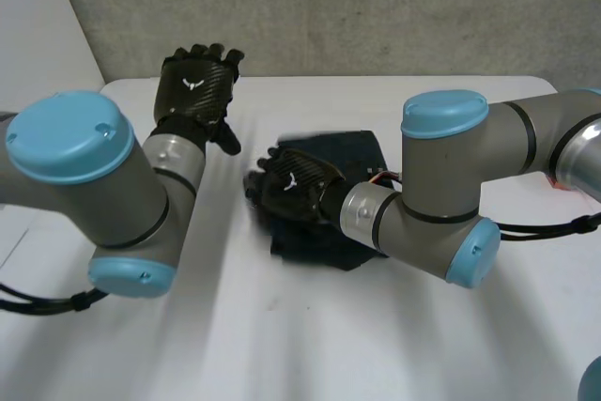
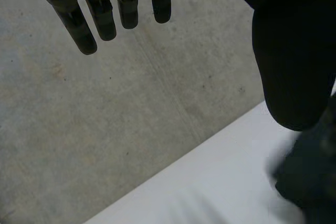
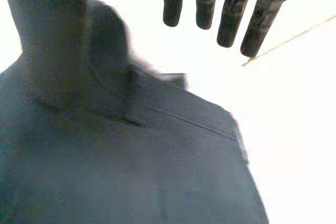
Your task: Fold the laundry.
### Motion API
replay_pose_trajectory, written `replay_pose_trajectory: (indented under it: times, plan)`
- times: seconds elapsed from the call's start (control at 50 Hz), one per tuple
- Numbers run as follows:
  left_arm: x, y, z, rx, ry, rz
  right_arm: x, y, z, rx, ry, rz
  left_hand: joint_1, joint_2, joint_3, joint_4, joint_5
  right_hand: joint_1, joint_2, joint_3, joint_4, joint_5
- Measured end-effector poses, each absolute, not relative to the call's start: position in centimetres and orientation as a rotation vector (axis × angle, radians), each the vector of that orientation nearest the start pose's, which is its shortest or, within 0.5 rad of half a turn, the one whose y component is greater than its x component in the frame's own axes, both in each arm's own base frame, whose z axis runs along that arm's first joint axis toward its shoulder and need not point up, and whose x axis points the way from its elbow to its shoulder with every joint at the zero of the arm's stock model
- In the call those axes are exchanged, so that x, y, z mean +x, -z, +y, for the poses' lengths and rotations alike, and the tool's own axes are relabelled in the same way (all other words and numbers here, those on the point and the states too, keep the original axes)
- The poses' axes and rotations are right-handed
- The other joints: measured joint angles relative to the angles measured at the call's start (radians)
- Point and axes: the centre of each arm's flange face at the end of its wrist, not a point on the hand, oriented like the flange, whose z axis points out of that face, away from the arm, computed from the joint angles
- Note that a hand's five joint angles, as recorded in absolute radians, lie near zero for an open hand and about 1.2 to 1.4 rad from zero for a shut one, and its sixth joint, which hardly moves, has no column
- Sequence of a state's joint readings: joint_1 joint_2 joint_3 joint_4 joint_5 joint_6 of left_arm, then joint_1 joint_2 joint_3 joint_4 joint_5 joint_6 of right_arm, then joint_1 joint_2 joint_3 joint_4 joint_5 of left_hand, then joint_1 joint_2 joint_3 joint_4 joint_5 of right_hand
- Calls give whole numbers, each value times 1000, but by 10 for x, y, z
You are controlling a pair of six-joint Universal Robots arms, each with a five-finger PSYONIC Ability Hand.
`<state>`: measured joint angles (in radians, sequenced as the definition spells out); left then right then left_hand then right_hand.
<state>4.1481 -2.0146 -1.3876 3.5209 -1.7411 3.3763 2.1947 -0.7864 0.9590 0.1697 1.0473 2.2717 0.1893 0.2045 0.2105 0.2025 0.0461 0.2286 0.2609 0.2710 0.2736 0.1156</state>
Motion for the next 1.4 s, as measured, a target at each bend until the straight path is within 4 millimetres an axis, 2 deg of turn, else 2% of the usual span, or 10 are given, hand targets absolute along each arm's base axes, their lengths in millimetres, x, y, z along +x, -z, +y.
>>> replay_pose_trajectory:
  times: [0.04, 0.2, 0.3, 0.48, 0.66, 0.9, 1.04, 1.22, 1.32, 1.4]
  plan:
    - [-319, -243, -287, 653, 2448, 2079, 393, -185, -247, -1802, 1666, 1429, 0, 0, 0, 0, 0, -20, -31, -42, -35, -35]
    - [-349, -243, -291, 716, 2485, 2143, 355, -246, -291, -1031, 1621, 1801, 0, 0, 0, 0, 0, -22, -42, -54, -40, -55]
    - [-372, -230, -281, 835, 2436, 2311, 334, -246, -313, -811, 1599, 1918, 0, 0, 0, 0, 0, -22, -42, -54, -40, -55]
    - [-387, -179, -275, 927, 2128, 2565, 331, -191, -332, -841, 1502, 2127, 0, 0, 0, 0, 0, -22, -42, -54, -40, -55]
    - [-377, -144, -277, 955, 1890, 2565, 334, -147, -338, -956, 1417, 2212, 0, 0, 0, 0, 0, -22, -42, -54, -40, -55]
    - [-374, -132, -275, 1105, 1780, 2440, 334, -136, -338, -1044, 1421, 2217, 0, 0, 0, 0, 0, -41, -42, -54, -40, -55]
    - [-377, -143, -276, 1103, 1825, 2422, 332, -156, -336, -1064, 1474, 2190, 0, 0, 0, 0, 0, -41, -42, -54, -40, -57]
    - [-373, -211, -269, 1009, 2055, 2406, 311, -221, -327, -988, 1717, 2115, 0, 0, 0, 0, 0, -41, -42, -54, -40, -60]
    - [-368, -237, -260, 983, 2145, 2439, 305, -228, -321, -963, 1772, 2112, 0, 0, 0, 0, 0, -41, -42, -54, -40, -60]
    - [-361, -265, -243, 1020, 2250, 2489, 289, -223, -295, -924, 1829, 2144, 0, 0, 0, 0, 0, -41, -42, -54, -40, -60]
